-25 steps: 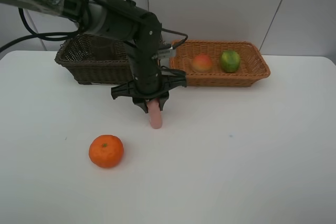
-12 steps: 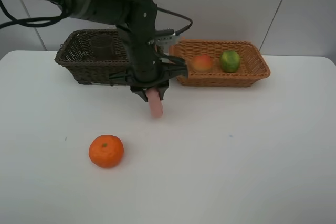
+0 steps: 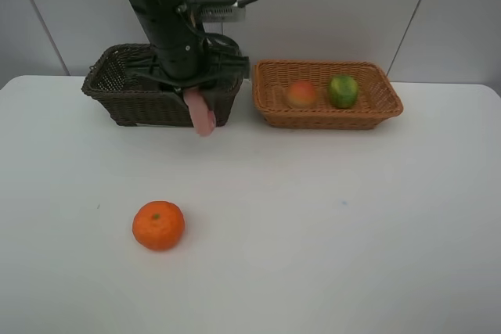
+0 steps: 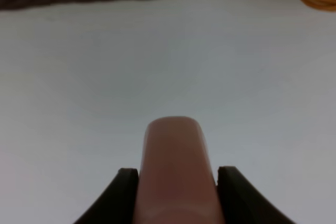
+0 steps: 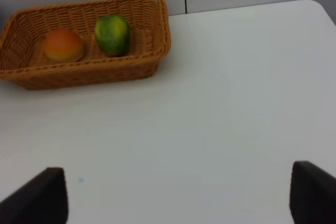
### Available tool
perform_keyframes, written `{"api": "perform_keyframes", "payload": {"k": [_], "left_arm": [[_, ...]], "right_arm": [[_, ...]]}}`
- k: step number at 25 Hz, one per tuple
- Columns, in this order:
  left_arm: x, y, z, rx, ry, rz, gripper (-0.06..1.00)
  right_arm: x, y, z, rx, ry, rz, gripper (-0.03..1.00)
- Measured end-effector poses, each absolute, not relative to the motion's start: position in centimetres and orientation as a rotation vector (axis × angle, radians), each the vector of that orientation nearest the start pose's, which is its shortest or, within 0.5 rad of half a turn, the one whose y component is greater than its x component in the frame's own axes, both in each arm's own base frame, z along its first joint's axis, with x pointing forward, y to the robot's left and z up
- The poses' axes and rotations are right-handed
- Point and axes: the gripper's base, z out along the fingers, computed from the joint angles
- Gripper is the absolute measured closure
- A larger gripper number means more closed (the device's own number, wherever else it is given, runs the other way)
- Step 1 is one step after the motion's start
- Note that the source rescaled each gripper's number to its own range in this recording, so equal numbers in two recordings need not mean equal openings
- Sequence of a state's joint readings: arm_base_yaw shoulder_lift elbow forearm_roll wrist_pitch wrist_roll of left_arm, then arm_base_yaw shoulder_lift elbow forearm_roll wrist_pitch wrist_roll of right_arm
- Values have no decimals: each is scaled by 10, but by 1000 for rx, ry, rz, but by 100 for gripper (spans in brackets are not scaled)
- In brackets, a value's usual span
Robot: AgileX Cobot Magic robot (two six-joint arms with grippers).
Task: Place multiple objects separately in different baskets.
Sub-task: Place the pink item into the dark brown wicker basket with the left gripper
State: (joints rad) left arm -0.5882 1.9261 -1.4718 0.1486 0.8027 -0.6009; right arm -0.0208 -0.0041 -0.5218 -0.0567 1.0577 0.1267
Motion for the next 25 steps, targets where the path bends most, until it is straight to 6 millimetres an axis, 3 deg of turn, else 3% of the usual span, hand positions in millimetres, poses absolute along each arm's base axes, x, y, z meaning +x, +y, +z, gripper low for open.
{"api": "perform_keyframes", "payload": {"k": [7, 14, 18, 25], "left_arm": [[361, -201, 248, 159, 2565, -100, 56], [385, -188, 257, 240, 2363, -70, 56], [401, -185, 243, 336, 2288, -12, 56], [417, -197, 205, 517, 2220, 2, 56]], "right_arm": [[-8, -4, 284, 152, 2008, 0, 12], [-8, -4, 284, 151, 2009, 0, 12], [-8, -4, 284, 151, 2009, 0, 12], [-8, -4, 284, 151, 2009, 0, 12]]}}
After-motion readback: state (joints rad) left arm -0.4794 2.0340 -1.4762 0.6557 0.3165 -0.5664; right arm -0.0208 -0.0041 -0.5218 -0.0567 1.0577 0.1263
